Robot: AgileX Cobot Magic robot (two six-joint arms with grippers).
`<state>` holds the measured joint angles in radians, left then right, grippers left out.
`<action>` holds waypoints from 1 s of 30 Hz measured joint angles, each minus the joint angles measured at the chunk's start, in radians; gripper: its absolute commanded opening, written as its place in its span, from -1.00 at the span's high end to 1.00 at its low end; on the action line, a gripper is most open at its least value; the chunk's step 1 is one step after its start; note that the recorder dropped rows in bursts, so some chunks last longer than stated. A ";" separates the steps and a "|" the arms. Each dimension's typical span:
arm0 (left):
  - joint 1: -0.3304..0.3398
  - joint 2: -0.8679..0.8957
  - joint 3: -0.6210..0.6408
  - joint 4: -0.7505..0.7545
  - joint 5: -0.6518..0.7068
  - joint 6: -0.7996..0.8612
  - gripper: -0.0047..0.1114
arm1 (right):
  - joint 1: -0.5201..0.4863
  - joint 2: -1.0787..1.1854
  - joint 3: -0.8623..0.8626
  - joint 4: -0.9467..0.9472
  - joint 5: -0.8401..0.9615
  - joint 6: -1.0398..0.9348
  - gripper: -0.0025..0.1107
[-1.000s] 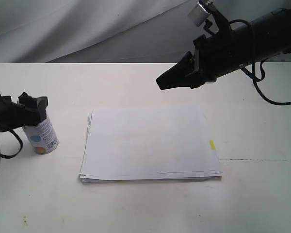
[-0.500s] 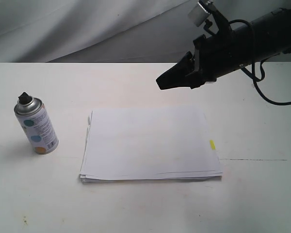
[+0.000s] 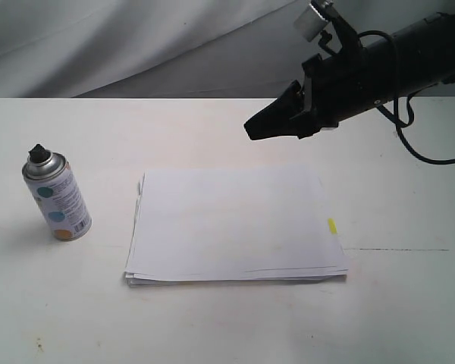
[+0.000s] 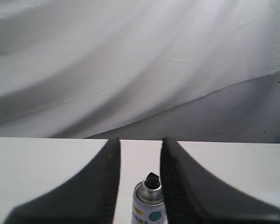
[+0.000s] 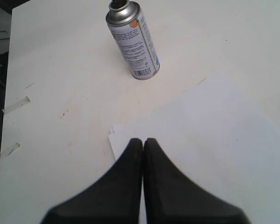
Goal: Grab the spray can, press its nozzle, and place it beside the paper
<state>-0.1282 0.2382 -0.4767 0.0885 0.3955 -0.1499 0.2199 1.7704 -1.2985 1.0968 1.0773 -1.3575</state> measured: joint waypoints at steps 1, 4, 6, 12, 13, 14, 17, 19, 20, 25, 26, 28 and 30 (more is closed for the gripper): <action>0.000 -0.016 0.000 0.000 0.011 0.000 0.86 | 0.000 0.000 0.000 0.000 0.000 0.000 0.96; 0.000 -0.069 0.000 -0.029 0.047 0.000 0.92 | 0.000 0.000 0.000 0.000 -0.004 -0.010 0.96; 0.000 -0.104 0.000 -0.078 0.090 0.000 0.92 | 0.000 0.000 0.000 0.014 -0.033 -0.026 0.96; 0.000 -0.220 0.000 -0.168 0.303 0.043 0.92 | 0.000 -0.007 0.000 0.097 0.082 0.151 0.96; 0.000 -0.228 0.000 -0.168 0.310 0.054 0.92 | 0.000 -0.014 0.000 0.096 0.101 0.165 0.96; 0.000 -0.233 0.000 -0.170 0.317 0.067 0.92 | 0.000 -0.050 0.000 0.063 0.117 0.188 0.96; 0.000 -0.233 0.000 -0.174 0.321 0.074 0.92 | -0.002 -0.133 0.000 0.023 0.120 0.188 0.96; 0.000 -0.233 0.000 -0.174 0.323 0.088 0.92 | -0.018 -0.254 0.000 0.022 0.120 0.175 0.96; 0.000 -0.233 0.000 -0.176 0.325 0.095 0.92 | -0.026 -0.321 0.000 0.019 0.122 0.172 0.96; 0.000 -0.233 0.000 -0.178 0.325 0.120 0.92 | -0.032 -0.693 0.000 -0.079 0.130 0.256 0.96; 0.000 -0.233 0.000 -0.178 0.323 0.120 0.92 | -0.032 -0.757 0.000 -0.131 0.130 0.316 0.96; 0.000 -0.233 0.005 -0.178 0.307 0.120 0.92 | -0.032 -0.873 0.000 -0.276 0.132 0.526 0.96; 0.000 -0.236 0.038 -0.203 0.268 0.123 0.92 | -0.032 -0.971 0.002 -0.430 0.136 0.738 0.96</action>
<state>-0.1282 0.0025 -0.4388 -0.1141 0.6633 -0.0266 0.1876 0.7993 -1.2962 0.6666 1.2138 -0.6199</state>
